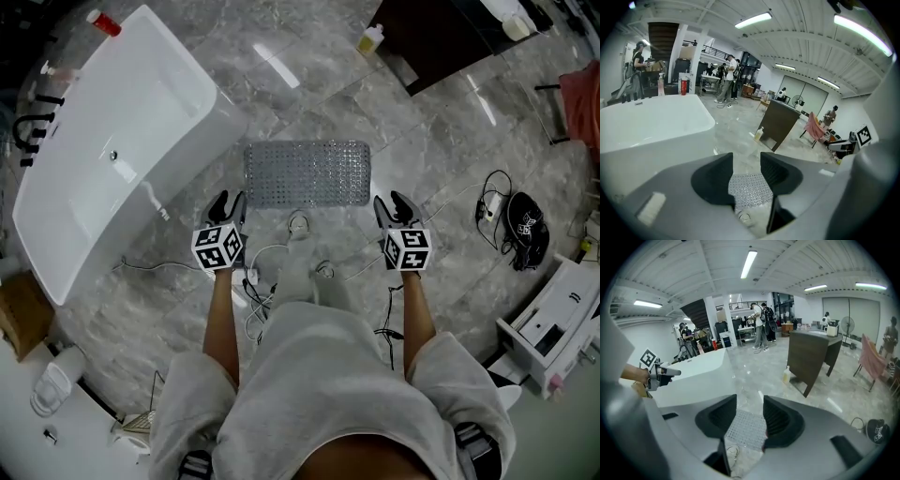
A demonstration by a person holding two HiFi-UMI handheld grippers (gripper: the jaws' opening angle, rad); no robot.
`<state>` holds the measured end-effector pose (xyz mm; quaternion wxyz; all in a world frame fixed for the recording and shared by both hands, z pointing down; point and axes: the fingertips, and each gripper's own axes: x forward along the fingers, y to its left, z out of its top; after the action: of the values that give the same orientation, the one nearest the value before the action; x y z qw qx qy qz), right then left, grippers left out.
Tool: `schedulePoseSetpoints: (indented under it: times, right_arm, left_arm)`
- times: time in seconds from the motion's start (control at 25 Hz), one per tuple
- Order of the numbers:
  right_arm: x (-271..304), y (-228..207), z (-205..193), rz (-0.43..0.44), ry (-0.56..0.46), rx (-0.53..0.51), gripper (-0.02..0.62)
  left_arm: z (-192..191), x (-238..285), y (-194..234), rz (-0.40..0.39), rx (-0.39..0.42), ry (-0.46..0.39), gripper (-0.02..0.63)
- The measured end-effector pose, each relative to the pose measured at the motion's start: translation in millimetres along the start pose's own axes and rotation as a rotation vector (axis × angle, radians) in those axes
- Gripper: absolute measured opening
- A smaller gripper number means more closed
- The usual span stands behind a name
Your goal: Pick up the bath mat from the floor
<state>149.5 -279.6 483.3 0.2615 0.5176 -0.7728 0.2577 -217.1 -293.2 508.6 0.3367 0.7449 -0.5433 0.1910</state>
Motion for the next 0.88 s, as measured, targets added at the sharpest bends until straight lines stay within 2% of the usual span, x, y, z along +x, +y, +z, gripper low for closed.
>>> schedulePoseSetpoints:
  times: [0.44,0.88]
  right_arm:
    - [45,-26,-98,-0.021,0.05,0.02,0.17]
    - [134,-71,-213,-0.095,0.038,0.062,0.17]
  left_arm:
    - [-86,31,34,0.044,0.017,0.05,0.181]
    - [-189,131,96,0.068,0.016,0.028,0.181]
